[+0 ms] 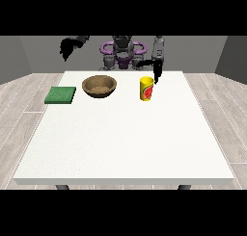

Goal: Pick the cup and pour the ball into the bowl, then pick the bowl and place it on the pad

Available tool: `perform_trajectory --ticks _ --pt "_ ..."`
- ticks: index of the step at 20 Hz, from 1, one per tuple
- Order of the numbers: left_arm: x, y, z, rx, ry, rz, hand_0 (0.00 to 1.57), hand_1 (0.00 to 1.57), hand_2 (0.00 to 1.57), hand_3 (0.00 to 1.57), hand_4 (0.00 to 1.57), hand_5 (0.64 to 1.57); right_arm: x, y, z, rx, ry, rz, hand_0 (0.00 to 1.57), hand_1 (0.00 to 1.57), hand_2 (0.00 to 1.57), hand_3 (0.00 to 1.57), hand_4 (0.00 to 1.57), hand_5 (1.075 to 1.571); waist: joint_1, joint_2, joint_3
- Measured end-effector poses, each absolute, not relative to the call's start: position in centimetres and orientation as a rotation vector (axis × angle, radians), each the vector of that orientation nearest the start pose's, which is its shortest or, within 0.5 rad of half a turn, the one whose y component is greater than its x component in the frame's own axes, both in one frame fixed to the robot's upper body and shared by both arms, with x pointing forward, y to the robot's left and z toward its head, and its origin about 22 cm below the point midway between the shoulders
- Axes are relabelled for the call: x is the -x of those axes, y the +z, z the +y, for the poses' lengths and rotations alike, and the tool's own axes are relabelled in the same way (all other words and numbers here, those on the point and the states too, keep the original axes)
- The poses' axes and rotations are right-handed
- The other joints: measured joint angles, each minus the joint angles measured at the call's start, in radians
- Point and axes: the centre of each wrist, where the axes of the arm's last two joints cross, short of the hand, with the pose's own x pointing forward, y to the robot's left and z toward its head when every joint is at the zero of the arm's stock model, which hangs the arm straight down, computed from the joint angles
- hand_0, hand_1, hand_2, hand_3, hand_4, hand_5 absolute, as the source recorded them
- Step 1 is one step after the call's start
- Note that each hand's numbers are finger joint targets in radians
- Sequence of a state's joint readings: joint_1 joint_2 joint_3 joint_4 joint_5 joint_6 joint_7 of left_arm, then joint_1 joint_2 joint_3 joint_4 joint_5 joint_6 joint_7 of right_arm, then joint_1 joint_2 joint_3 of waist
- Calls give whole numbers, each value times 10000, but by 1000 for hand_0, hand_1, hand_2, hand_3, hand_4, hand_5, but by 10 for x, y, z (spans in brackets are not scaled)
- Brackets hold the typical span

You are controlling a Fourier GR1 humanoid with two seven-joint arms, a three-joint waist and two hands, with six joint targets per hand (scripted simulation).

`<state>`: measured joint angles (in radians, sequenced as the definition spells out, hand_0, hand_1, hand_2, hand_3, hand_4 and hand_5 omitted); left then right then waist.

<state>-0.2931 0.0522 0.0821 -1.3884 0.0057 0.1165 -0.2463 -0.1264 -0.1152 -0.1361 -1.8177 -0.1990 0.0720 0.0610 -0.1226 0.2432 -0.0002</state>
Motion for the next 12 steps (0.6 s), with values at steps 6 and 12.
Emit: perform_trajectory --ticks 6,12 --pt "-324 0 237 -955 82 -18414 0 0 0 0 138 1433 -263 83 -295 -595 -289 -18545 0 0 0 0 670 1560 47 -303 -1" --pt "-337 -26 238 -991 242 -18321 0 0 0 0 183 1423 -267 81 -304 -665 -313 -18603 0 0 0 0 675 1564 -125 -230 0"
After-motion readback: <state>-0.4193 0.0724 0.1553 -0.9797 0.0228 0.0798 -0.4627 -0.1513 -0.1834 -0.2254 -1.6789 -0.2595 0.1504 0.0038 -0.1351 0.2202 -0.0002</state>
